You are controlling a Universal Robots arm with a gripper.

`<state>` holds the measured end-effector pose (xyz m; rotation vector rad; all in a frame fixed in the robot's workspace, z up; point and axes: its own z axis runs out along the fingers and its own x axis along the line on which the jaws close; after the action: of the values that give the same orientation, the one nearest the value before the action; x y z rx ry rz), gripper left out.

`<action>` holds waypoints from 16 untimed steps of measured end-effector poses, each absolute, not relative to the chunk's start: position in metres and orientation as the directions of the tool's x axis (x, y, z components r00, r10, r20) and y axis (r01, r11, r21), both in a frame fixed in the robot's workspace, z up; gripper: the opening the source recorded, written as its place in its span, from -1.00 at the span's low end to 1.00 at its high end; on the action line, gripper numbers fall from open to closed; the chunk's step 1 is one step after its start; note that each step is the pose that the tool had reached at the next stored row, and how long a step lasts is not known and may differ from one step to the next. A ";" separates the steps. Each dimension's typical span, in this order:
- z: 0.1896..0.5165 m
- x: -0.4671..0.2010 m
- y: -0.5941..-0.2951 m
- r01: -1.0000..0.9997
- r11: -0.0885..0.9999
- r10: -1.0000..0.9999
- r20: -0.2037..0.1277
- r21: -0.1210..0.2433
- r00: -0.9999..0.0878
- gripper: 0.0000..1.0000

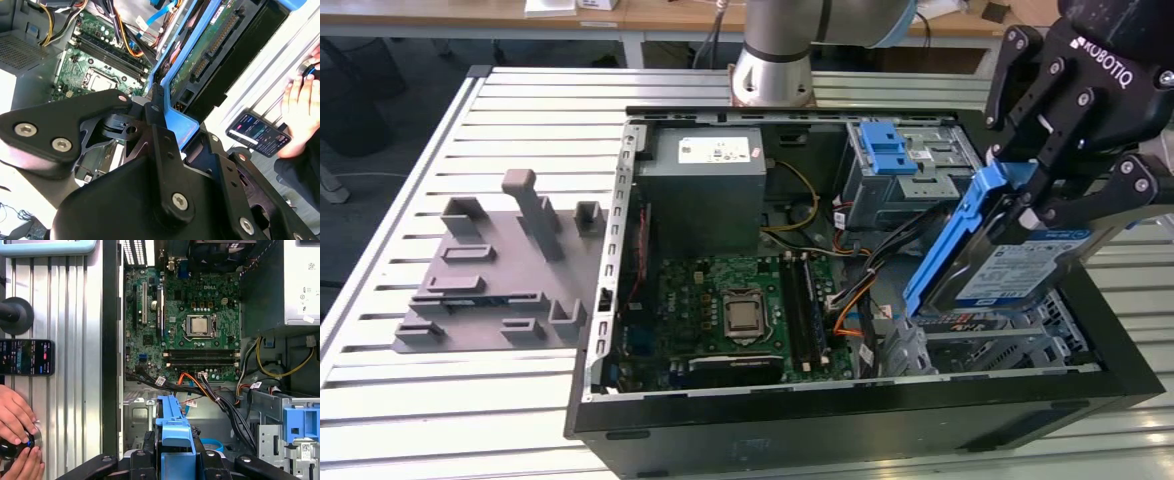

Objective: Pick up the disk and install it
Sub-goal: 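Insert the disk into the insertion slot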

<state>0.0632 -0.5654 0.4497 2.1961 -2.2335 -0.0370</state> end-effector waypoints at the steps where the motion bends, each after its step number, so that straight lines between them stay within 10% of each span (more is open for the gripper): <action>1: 0.449 0.064 -0.565 -1.000 0.017 -1.000 -0.010 0.023 -0.017 -0.27; 16: 0.444 0.076 -0.565 -1.000 0.017 -1.000 -0.010 0.023 -0.017 -0.27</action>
<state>0.0755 -0.5654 0.4436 2.1960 -2.2336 -0.0371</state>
